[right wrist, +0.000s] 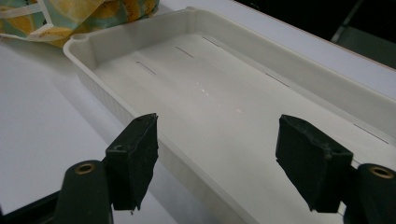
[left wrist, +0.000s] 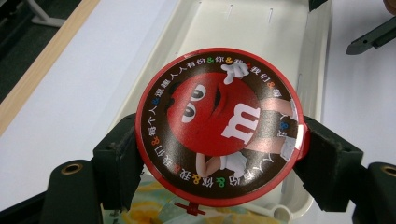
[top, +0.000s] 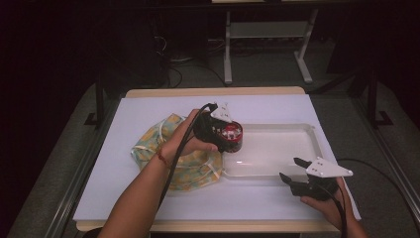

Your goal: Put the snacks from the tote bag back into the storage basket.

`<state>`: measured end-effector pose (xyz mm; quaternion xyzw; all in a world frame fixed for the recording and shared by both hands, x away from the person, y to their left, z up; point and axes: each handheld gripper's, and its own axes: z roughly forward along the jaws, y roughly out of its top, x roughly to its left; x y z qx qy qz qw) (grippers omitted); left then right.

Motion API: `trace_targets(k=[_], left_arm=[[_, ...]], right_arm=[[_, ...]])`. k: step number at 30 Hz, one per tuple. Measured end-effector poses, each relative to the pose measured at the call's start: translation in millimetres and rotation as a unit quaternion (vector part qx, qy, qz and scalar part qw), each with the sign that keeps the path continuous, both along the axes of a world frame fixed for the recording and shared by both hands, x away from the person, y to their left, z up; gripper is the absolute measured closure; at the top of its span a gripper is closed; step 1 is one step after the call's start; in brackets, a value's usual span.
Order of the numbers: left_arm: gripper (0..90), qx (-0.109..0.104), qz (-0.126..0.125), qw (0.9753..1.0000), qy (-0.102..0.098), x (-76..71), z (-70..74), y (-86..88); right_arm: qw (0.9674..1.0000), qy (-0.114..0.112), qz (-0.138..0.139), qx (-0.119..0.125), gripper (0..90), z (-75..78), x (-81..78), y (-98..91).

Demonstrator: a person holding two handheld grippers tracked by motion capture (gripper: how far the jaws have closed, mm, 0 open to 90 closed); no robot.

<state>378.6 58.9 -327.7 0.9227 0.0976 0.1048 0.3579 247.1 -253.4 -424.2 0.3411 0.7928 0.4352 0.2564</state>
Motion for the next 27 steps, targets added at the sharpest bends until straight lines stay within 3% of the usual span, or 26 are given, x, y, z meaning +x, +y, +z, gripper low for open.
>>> trace_targets(k=[27], left_arm=[[24.2, 0.012, -0.016, 0.9998, 0.004, 0.3, -16.7, -28.9]], right_arm=[[1.0, 0.0, 0.0, -0.002, 29.0, -0.3, 0.1, -1.0]])
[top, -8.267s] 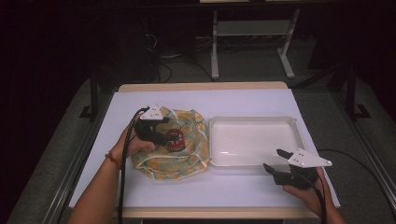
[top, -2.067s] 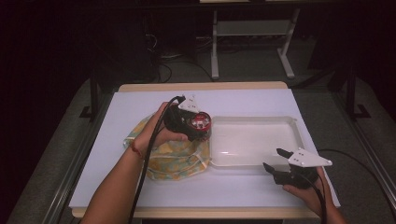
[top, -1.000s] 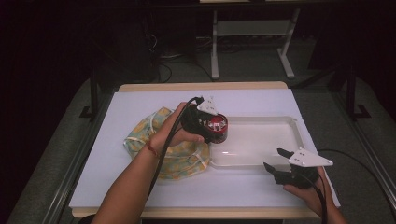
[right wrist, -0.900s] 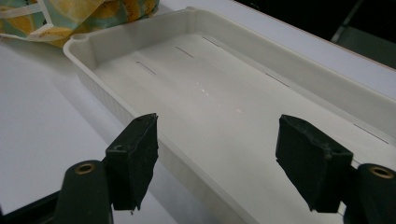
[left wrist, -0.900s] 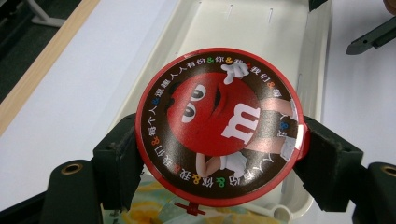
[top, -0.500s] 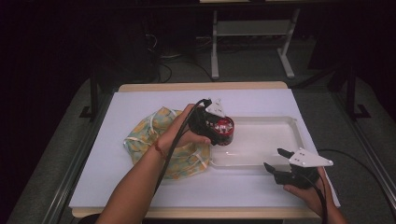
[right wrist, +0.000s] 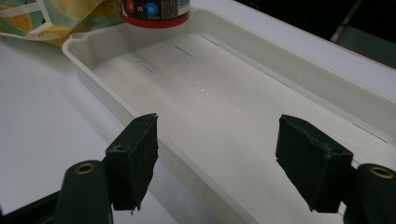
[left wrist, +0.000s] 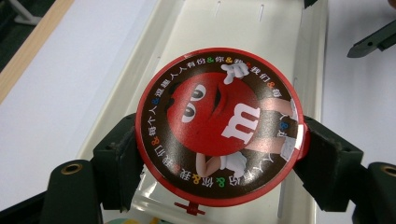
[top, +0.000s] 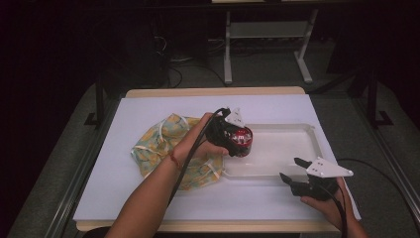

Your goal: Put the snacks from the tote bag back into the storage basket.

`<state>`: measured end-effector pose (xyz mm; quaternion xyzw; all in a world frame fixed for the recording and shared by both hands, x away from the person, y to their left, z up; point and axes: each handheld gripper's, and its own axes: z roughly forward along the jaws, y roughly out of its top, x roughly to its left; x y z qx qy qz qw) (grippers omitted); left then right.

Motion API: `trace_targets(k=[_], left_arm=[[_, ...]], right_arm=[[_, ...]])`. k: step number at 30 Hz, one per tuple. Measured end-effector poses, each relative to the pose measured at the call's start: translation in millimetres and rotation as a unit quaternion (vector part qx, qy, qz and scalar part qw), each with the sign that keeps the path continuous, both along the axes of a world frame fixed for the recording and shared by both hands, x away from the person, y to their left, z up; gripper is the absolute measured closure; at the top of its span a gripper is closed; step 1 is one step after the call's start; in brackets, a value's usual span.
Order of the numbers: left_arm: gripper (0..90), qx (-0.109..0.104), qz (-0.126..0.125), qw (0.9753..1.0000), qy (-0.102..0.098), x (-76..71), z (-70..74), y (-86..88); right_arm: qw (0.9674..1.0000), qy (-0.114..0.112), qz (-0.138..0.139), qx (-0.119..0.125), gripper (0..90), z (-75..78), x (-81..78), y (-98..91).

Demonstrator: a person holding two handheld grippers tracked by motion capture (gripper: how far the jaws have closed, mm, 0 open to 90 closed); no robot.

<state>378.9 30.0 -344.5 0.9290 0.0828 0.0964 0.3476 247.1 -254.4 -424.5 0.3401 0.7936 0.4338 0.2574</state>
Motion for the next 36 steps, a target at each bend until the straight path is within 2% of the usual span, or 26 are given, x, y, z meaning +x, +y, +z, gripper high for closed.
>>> trace_targets(k=[23, 31, 36], left_arm=[[24.2, 0.021, 0.005, 0.9995, 0.022, 7.5, -24.2, -13.3], [24.2, 0.023, 0.004, 0.9994, 0.026, 6.7, -32.4, -16.0], [24.1, 0.031, 0.005, 0.9992, 0.025, 5.9, -36.4, -18.4]], right_arm=[[1.0, 0.003, 0.0, 0.001, 29.0, -1.1, 0.4, 1.0], [1.0, 0.003, 0.0, 0.0, 29.0, -1.0, 0.4, 0.4], [1.0, 0.002, 0.001, -0.001, 29.0, -0.9, 0.2, 0.5]])
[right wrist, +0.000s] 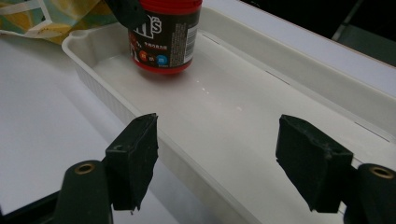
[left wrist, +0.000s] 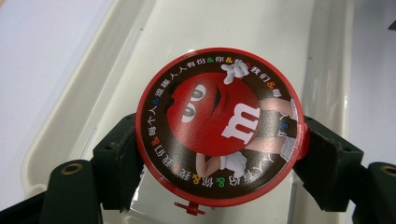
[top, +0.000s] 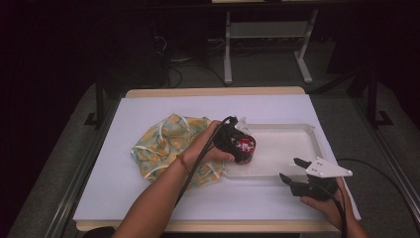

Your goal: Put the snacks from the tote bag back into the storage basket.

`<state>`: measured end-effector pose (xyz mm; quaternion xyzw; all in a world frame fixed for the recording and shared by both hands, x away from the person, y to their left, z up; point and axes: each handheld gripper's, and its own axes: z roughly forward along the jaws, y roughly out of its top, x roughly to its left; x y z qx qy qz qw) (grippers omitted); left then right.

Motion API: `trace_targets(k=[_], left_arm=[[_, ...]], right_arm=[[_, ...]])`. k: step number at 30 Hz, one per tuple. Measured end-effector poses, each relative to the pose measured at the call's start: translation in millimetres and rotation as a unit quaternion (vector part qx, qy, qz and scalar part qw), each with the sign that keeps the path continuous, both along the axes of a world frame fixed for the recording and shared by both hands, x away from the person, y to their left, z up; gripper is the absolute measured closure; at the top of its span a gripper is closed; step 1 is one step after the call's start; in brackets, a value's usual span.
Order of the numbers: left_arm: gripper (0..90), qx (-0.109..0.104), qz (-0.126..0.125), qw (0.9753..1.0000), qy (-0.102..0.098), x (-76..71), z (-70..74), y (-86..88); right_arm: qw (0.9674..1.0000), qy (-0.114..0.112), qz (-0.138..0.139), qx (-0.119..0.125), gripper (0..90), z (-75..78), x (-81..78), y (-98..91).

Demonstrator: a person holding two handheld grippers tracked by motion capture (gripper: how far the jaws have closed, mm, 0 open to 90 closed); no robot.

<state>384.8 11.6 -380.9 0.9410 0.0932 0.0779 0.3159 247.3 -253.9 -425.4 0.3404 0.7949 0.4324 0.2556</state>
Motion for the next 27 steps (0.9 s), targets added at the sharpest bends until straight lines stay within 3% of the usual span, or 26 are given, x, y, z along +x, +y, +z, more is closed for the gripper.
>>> trace_targets(k=[5, 12, 27], left_arm=[[24.1, 0.01, 0.0, 1.0, 0.0, 0.9, -4.0, -1.8], [24.1, 0.005, 0.002, 1.0, 0.003, 3.6, -9.5, -1.7], [23.9, 0.017, 0.004, 0.9998, 0.004, 5.1, -15.3, -1.7]], right_arm=[[1.0, 0.001, 0.0, -0.001, 29.0, -0.2, 0.2, -0.2], [1.0, 0.002, 0.001, -0.001, 29.0, -0.4, 0.2, 0.0], [1.0, 0.003, 0.002, -0.002, 28.9, -0.6, 0.2, 0.1]])
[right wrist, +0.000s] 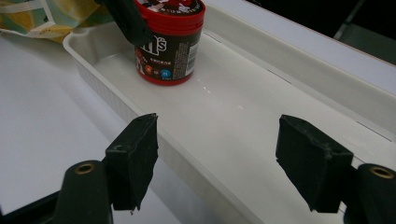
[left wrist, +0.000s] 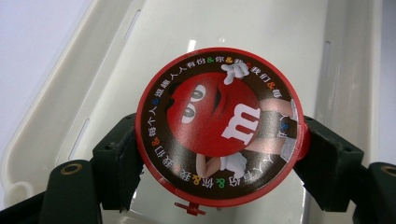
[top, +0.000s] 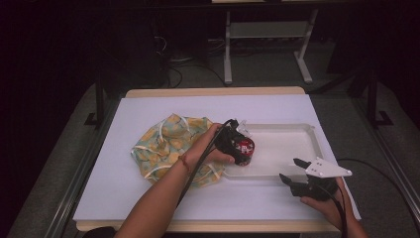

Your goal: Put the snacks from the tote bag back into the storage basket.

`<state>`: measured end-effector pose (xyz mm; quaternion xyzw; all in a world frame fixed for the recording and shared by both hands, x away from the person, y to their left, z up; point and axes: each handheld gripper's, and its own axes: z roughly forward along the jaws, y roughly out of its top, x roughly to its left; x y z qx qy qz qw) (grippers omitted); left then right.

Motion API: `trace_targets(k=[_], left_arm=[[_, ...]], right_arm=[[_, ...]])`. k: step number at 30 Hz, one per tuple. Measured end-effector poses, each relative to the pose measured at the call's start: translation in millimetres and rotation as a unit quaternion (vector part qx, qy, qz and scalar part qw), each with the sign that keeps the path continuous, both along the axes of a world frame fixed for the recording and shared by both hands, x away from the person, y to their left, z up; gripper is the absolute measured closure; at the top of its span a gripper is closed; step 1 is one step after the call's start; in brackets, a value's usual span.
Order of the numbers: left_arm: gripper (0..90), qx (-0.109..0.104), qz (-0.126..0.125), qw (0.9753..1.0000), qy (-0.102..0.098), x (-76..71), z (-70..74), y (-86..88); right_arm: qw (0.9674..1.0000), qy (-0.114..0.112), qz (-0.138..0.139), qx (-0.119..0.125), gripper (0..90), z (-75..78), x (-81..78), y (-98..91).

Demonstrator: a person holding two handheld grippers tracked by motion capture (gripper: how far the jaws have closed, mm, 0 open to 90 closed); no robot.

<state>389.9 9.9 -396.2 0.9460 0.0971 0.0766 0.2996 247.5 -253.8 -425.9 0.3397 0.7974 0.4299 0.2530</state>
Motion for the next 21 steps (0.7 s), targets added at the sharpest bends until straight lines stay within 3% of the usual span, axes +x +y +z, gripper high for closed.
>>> trace_targets(k=[17, 21], left_arm=[[23.4, 0.015, 0.005, 0.9998, -0.01, -1.7, 0.2, -0.7], [22.8, 0.004, 0.007, 0.9999, -0.011, -2.2, 2.0, -0.1]], right_arm=[[1.0, 0.0, 0.0, 0.0, 28.9, 0.0, 0.0, 0.2], [1.0, -0.001, 0.001, 0.0, 28.9, 0.2, -0.1, 0.2]])
